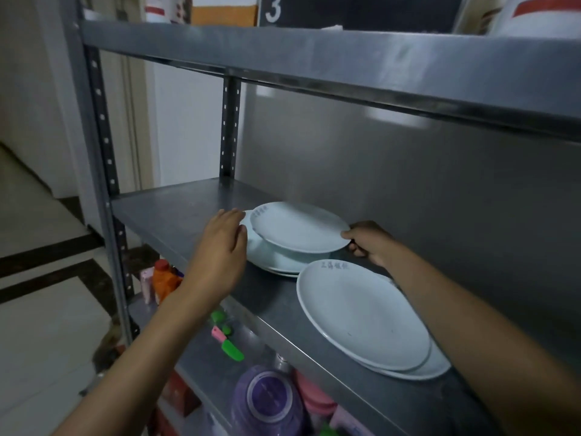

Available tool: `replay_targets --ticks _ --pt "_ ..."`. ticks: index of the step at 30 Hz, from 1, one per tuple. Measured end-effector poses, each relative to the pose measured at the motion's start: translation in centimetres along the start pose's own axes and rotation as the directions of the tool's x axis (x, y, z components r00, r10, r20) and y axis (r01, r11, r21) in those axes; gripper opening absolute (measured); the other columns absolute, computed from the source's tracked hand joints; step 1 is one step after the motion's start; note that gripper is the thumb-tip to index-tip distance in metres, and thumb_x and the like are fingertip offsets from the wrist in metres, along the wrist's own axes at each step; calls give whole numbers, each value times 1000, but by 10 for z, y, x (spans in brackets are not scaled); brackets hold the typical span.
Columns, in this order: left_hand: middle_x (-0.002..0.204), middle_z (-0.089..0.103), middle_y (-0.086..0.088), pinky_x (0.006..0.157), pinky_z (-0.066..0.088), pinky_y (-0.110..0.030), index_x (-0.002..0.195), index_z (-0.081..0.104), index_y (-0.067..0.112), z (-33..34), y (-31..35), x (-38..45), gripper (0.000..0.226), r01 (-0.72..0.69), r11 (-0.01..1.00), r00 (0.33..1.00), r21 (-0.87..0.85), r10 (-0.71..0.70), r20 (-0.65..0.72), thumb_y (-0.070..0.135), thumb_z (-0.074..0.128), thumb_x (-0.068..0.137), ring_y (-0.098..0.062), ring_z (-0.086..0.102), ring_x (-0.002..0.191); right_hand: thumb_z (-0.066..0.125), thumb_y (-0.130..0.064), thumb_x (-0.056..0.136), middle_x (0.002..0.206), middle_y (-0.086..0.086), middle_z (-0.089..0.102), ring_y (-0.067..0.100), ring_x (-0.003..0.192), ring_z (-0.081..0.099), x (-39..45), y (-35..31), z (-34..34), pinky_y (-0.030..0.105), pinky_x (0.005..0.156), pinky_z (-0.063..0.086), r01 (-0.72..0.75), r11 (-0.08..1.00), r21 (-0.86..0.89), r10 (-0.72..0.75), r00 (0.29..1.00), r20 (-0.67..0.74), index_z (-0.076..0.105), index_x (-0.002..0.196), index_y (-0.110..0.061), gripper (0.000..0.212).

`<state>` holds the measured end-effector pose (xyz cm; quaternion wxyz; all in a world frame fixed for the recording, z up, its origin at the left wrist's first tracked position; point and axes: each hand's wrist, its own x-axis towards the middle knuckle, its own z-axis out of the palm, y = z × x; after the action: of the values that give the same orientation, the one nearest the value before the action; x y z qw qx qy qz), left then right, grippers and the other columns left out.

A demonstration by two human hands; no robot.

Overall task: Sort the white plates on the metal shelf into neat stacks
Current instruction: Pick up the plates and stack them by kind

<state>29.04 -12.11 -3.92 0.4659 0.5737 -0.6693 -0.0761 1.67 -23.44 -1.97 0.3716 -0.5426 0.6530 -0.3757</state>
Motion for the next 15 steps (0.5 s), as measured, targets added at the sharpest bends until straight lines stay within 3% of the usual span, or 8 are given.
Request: replay_targets --ticks 3,6,8,15 --pt "138 50 -10 109 21 -26 132 51 7 3 6 1 35 2 1000 1000 10 -2 2 16 40 100 -24 39 130 52 -2 90 61 6 44 11 48 35 8 5 5 16 32 24 17 1000 -11 -16 999 40 61 94 -3 11" --pt "142 47 -7 114 27 -41 134 49 9 8 3 3 40 -1 999 1000 45 0 31 25 39 99 -25 38 134 54 -7 90 60 4 47 11 49 38 10 6 7 17 35 28 47 997 -58 -43 997 65 62 104 -3 17" --pt "143 46 -7 114 27 -43 135 49 11 10 3 5 40 -4 999 999 48 3 35 26 39 99 -24 36 136 56 -11 89 62 4 48 12 50 39 10 5 8 18 37 31 71 992 -105 -62 994 86 62 105 -5 18" --pt "148 40 -4 114 19 -31 137 47 11 13 17 2 41 -44 999 998 18 43 43 26 42 100 -21 29 139 67 -17 82 60 2 58 15 49 50 2 2 7 22 48 36 105 960 -259 -98 994 41 63 81 -11 7"
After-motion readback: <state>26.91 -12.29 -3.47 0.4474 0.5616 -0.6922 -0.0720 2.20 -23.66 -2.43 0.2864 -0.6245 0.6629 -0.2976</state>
